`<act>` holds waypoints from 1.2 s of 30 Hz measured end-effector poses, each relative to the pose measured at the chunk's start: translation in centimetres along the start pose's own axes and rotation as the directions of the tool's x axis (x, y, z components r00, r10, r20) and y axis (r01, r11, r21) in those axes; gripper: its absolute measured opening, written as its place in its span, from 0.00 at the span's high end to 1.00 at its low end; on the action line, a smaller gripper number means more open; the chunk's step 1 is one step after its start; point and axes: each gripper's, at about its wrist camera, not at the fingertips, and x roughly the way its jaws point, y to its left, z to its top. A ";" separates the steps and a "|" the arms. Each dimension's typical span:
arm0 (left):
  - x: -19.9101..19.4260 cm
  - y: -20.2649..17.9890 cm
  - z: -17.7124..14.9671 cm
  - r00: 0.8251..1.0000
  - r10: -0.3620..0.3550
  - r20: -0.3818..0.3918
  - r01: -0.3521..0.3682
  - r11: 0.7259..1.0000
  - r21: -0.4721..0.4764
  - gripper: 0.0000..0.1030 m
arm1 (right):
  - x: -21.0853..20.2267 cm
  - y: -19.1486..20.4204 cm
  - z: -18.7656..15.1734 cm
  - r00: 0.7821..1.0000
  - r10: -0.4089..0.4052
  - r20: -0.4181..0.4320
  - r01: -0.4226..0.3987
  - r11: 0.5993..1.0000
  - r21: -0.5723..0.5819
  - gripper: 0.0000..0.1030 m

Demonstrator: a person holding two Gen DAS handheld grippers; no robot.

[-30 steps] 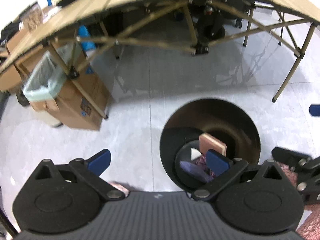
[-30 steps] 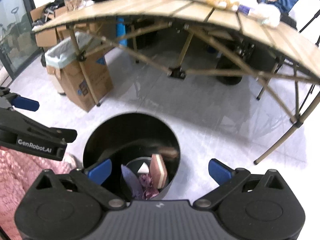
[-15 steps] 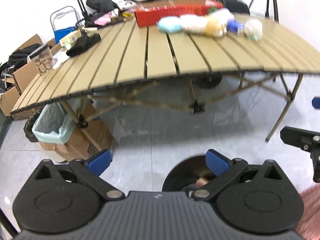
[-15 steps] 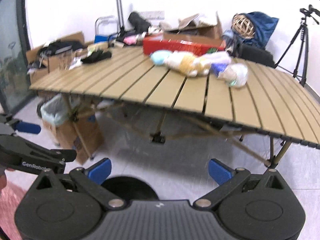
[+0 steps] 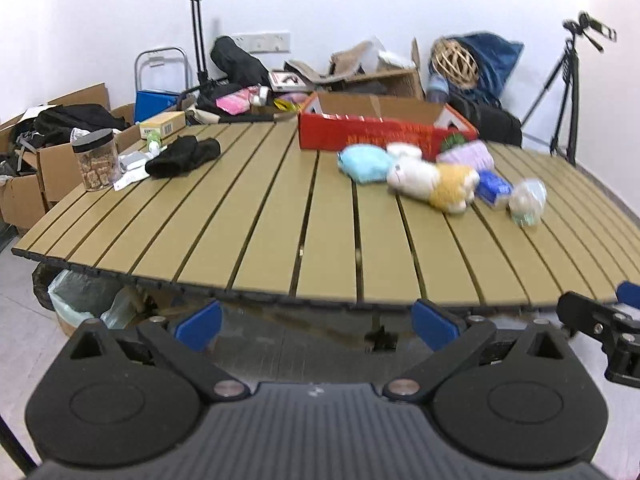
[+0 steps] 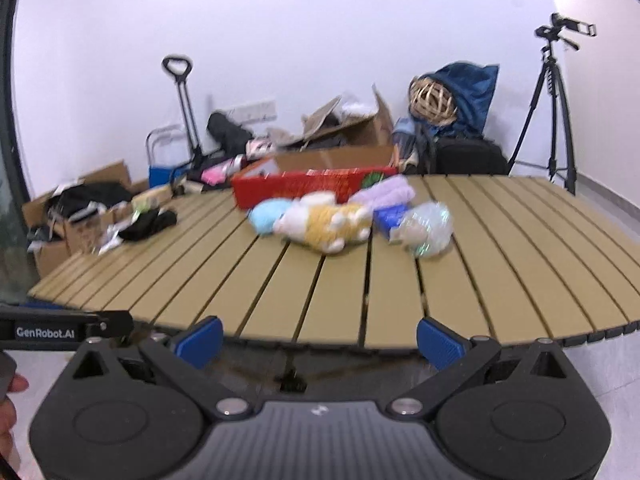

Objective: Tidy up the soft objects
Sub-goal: 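Reach the right tool to the clear plastic bag and grasp it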

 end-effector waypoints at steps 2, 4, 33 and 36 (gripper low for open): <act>0.8 -0.2 0.6 1.000 0.003 0.019 -0.003 1.000 -0.023 0.00 | 0.6 -0.4 0.1 0.999 -0.017 0.039 0.016 1.000 0.006 0.00; 1.7 -0.5 1.3 0.999 0.013 0.043 -0.012 0.999 -0.040 0.00 | 1.4 -1.0 0.2 0.997 -0.036 0.072 0.034 0.999 0.018 0.00; 9.7 0.7 1.9 0.996 -0.004 0.091 0.010 0.997 -0.074 0.00 | 20.8 -9.2 6.1 0.967 -0.252 -0.040 0.254 0.965 0.065 0.59; 10.1 0.4 1.8 0.997 -0.004 0.082 0.008 0.998 -0.058 0.00 | 20.9 -9.3 6.0 0.966 -0.257 -0.022 0.258 0.964 0.070 0.70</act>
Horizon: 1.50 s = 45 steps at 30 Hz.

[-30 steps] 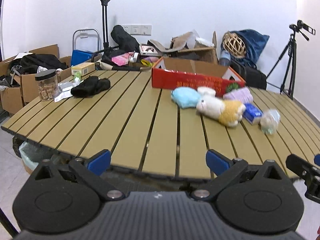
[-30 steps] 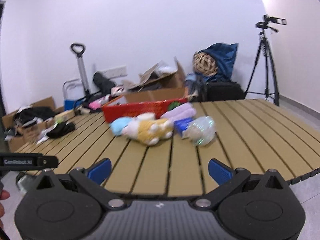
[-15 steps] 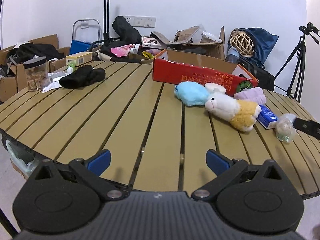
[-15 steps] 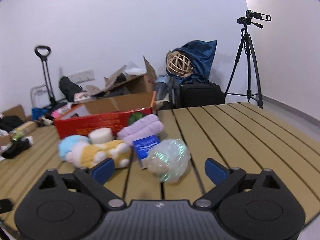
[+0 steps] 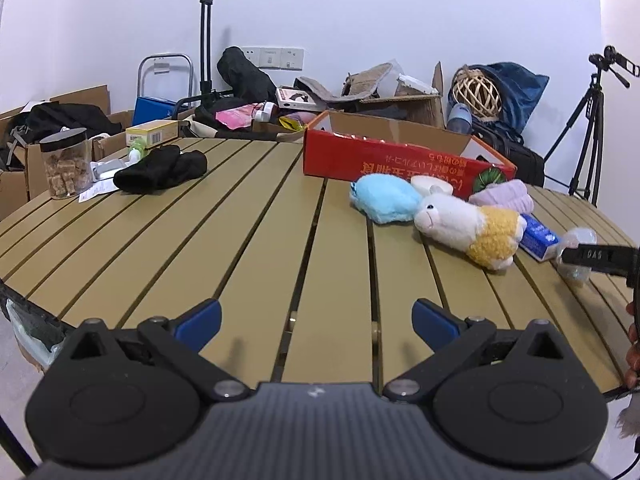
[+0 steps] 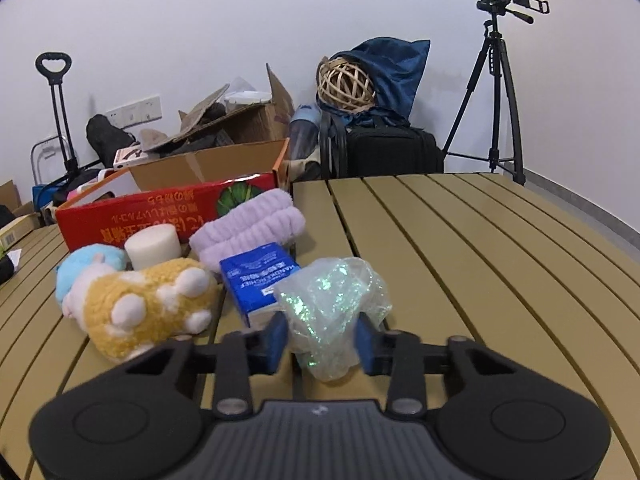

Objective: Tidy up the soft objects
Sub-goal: 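Reach the right tool to the clear plastic bag and grasp it, then grasp the yellow-and-white plush toy with the left tool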

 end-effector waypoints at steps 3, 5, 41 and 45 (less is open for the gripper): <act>0.3 -0.1 -0.2 1.000 0.002 -0.008 -0.002 1.000 0.006 0.00 | -0.5 -0.2 -0.1 1.000 0.006 0.017 -0.006 1.000 -0.002 0.79; 0.2 -0.2 -0.4 1.000 0.001 -0.010 -0.001 1.000 0.007 0.00 | -1.1 -0.4 -0.2 1.000 0.011 0.029 -0.011 1.000 0.001 0.83; -0.4 -9.1 2.9 0.993 -0.116 0.019 0.107 0.955 0.278 0.00 | -11.3 -5.0 -2.4 0.978 0.119 0.171 -0.135 0.987 0.083 0.87; 2.4 -12.8 4.6 0.993 -0.115 0.003 0.107 0.932 0.346 0.00 | -10.6 -7.3 -2.4 0.980 0.105 0.169 -0.126 0.985 0.117 0.87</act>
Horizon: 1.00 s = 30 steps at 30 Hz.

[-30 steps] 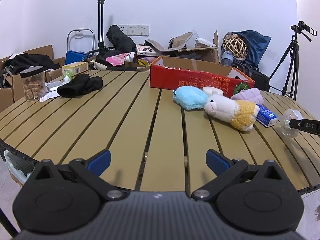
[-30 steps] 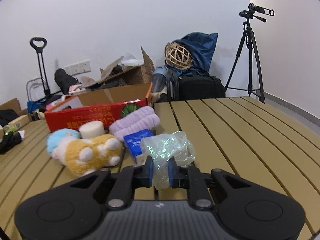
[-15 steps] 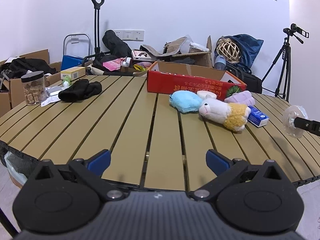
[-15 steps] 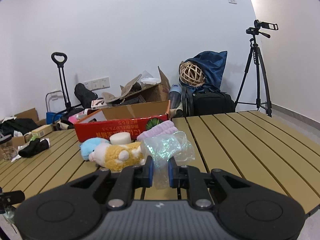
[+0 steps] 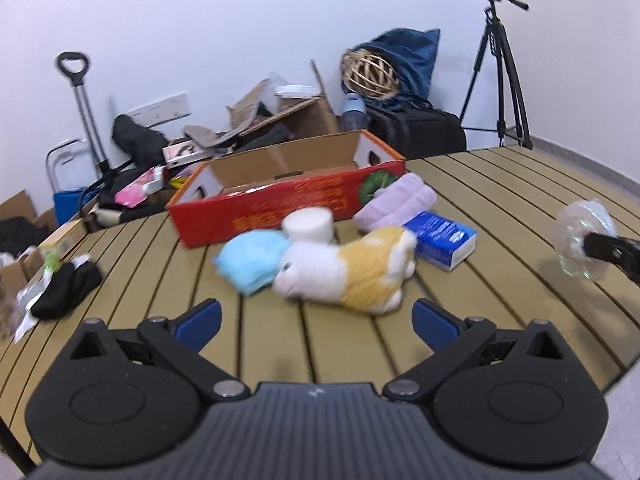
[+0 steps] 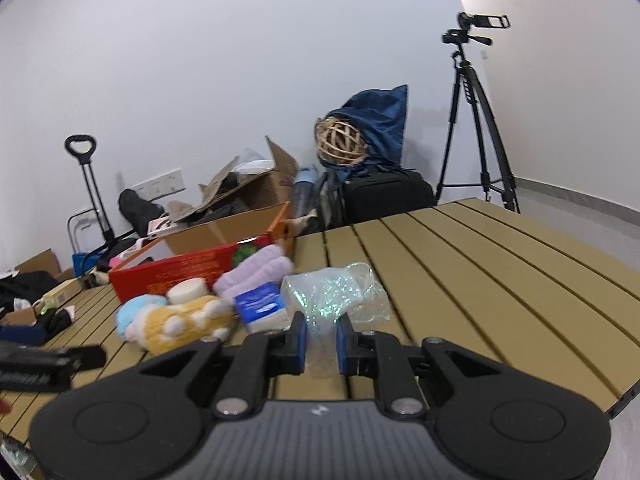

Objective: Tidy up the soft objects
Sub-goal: 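Grasp the yellow-and-white plush toy with the left tool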

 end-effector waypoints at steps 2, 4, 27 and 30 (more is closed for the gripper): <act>1.6 -0.7 1.1 1.000 -0.021 -0.014 0.021 1.000 -0.003 0.00 | 0.4 -1.0 0.1 1.000 -0.007 -0.003 0.007 1.000 0.015 0.87; 2.9 -1.7 2.1 0.999 -0.042 -0.019 0.042 0.999 0.018 0.00 | 0.9 -2.0 0.2 1.000 -0.010 -0.007 0.010 0.999 0.039 0.87; 14.3 -4.6 3.9 0.967 0.011 -0.253 0.087 0.924 0.373 0.20 | 3.7 -3.5 0.2 1.000 -0.015 -0.026 0.017 0.996 0.091 0.87; 13.2 -4.3 3.8 0.968 -0.018 -0.249 0.111 0.925 0.363 0.29 | 3.6 -3.3 0.1 1.000 -0.010 -0.026 0.012 0.996 0.089 0.87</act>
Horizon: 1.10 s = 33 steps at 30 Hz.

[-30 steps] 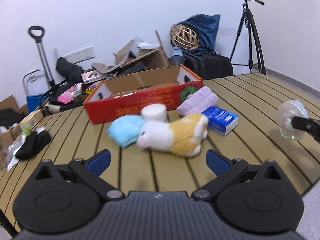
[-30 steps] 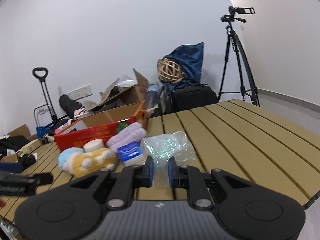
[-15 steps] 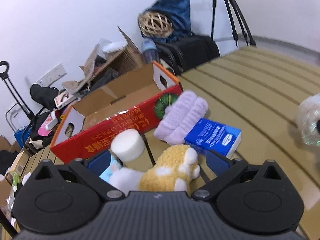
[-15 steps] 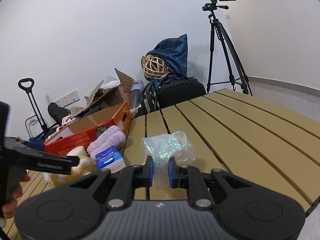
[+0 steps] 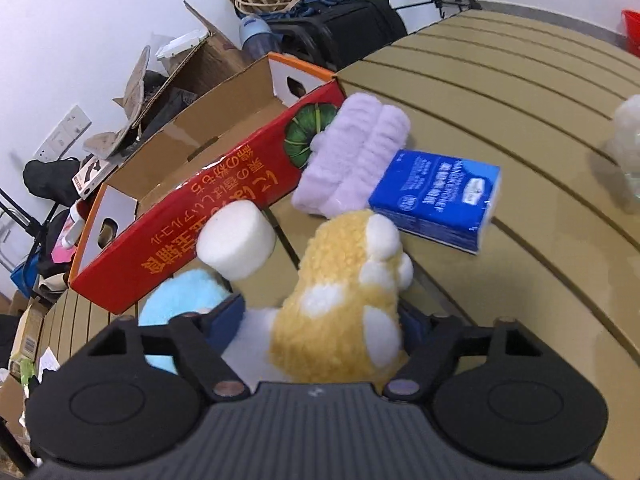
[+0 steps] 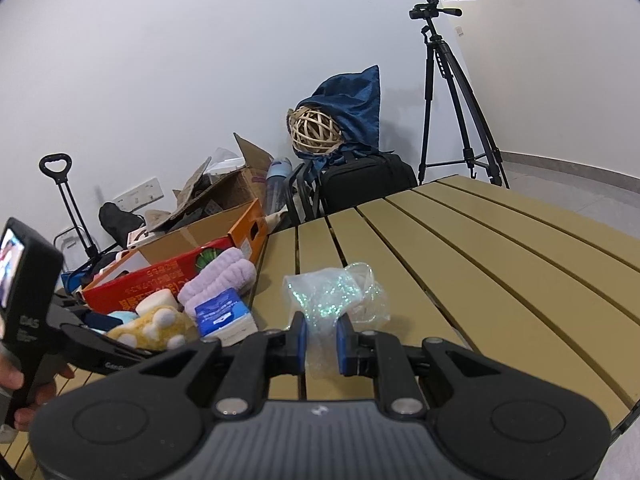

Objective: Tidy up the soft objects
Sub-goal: 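Grasp the yellow-and-white plush toy with the left tool, then carry the plastic bag and plush toy from the table toward the black bin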

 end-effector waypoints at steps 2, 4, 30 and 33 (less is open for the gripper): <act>-0.8 -0.1 -0.2 1.000 -0.010 0.015 0.010 1.000 -0.009 0.41 | -0.1 0.1 -0.1 1.000 0.005 0.000 -0.005 1.000 -0.002 0.87; -1.7 -0.3 -0.5 0.999 -0.013 0.036 0.014 1.000 -0.020 0.47 | -0.2 0.4 -0.1 1.000 0.011 0.001 -0.011 1.000 -0.007 0.87; -16.5 -0.8 -10.5 0.941 0.151 0.302 -0.033 0.932 -0.362 0.51 | -6.2 5.1 -1.1 0.986 0.155 0.055 -0.149 0.984 -0.098 0.86; -18.8 -0.9 -12.4 0.932 0.165 0.324 -0.024 0.918 -0.396 0.51 | -8.2 6.4 -1.4 0.979 0.190 0.075 -0.180 0.976 -0.122 0.86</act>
